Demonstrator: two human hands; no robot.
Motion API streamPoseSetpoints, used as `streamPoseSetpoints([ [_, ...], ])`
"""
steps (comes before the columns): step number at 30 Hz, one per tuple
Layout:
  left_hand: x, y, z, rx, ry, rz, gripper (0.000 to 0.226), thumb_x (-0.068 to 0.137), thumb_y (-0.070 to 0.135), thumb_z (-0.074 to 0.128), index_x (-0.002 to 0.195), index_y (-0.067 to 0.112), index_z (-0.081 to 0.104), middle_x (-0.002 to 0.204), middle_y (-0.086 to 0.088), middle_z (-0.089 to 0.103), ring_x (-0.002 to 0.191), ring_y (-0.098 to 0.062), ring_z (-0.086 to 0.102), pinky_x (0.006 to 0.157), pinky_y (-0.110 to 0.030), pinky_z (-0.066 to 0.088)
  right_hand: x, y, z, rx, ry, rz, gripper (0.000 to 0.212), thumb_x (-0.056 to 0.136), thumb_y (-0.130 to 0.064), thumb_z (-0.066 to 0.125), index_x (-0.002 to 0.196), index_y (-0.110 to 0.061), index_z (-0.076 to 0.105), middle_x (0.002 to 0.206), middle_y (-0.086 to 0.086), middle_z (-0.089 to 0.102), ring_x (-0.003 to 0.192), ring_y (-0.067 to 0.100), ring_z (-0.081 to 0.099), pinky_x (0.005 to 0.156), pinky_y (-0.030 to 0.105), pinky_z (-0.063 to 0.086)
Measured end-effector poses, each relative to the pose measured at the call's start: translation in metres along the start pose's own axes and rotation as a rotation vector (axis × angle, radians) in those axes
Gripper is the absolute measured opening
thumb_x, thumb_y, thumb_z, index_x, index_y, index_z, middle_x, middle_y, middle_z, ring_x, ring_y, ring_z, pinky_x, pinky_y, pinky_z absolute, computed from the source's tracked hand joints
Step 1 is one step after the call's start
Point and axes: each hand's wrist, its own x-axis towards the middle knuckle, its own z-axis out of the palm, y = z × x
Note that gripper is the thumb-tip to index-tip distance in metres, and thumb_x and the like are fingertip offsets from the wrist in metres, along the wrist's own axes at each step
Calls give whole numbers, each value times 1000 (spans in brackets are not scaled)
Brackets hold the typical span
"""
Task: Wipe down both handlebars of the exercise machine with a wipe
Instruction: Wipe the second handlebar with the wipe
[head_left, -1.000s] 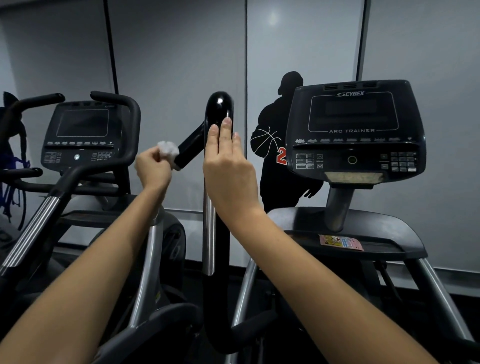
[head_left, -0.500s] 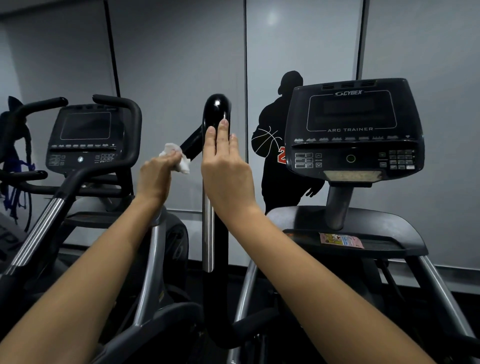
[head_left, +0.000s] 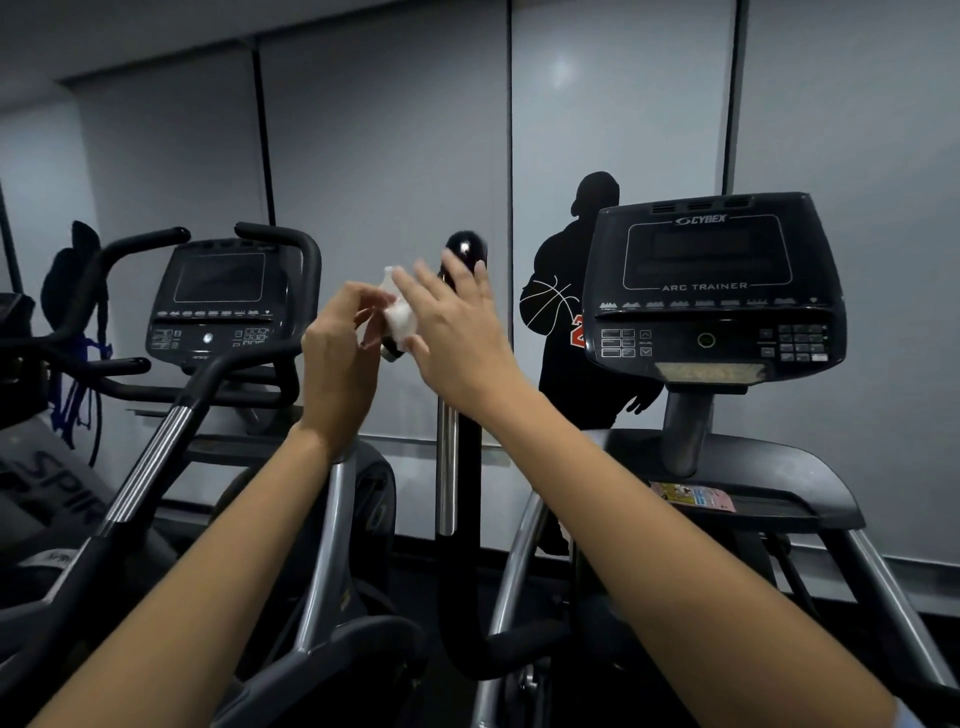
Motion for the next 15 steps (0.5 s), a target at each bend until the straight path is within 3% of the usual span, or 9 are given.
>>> streamPoseSetpoints([
  [2, 0, 9, -2, -46, 15, 28, 7, 88, 2, 59, 95, 4, 57, 94, -6, 64, 87, -15, 65, 82, -33, 56, 4, -2, 2, 97, 27, 34, 44, 92, -15, 51, 135, -15, 45, 124, 6, 60, 133, 29, 31, 117, 45, 2],
  [4, -1, 16, -1, -120, 30, 6, 7, 90, 5, 58, 96, 7, 56, 97, -6, 63, 90, -15, 63, 84, -32, 55, 8, 0, 3, 269, 174, 99, 25, 90, -11, 53, 112, -10, 64, 101, 9, 67, 110, 29, 48, 112, 40, 23],
  [6, -3, 21, 3, -200, 46, -101, 14, 91, 13, 59, 104, 10, 53, 104, -3, 60, 99, -15, 61, 88, -33, 54, 12, 7, -4, 478, 378, 232, 14, 86, -9, 57, 91, -4, 69, 87, 12, 67, 90, 28, 54, 84, 28, 38],
  [7, -5, 25, 6, -209, 35, -176, 21, 91, 17, 60, 109, 9, 53, 106, -1, 58, 100, -12, 60, 89, -33, 54, 17, 15, -10, 544, 494, 309, 10, 83, -9, 59, 85, -2, 67, 85, 12, 65, 83, 26, 54, 73, 22, 34],
  [9, -11, 27, 15, -180, -93, -318, 38, 91, 30, 59, 123, 10, 50, 113, 1, 58, 94, 0, 57, 85, -23, 52, 29, 33, -25, 597, 633, 452, 8, 80, -7, 62, 82, 1, 63, 87, 11, 56, 78, 19, 49, 65, 15, 28],
  [11, -17, 27, 24, -183, -263, -405, 60, 87, 47, 56, 136, 15, 42, 128, 1, 55, 92, 4, 56, 86, -18, 49, 43, 52, -33, 559, 546, 531, 11, 81, -7, 58, 88, 2, 61, 94, 8, 52, 81, 17, 48, 65, 14, 28],
  [13, -18, 25, 32, -192, -334, -429, 80, 77, 64, 54, 143, 21, 35, 136, 1, 52, 96, -3, 60, 94, -35, 51, 53, 66, -31, 469, 405, 523, 16, 82, -7, 53, 95, -2, 62, 97, 9, 61, 85, 19, 54, 66, 17, 31],
  [15, -14, 23, 38, -161, -359, -418, 89, 70, 74, 51, 143, 26, 36, 135, 4, 55, 97, -2, 61, 95, -42, 49, 58, 69, -26, 430, 301, 414, 21, 85, -7, 52, 99, -9, 68, 94, 9, 69, 81, 19, 57, 69, 21, 38],
])
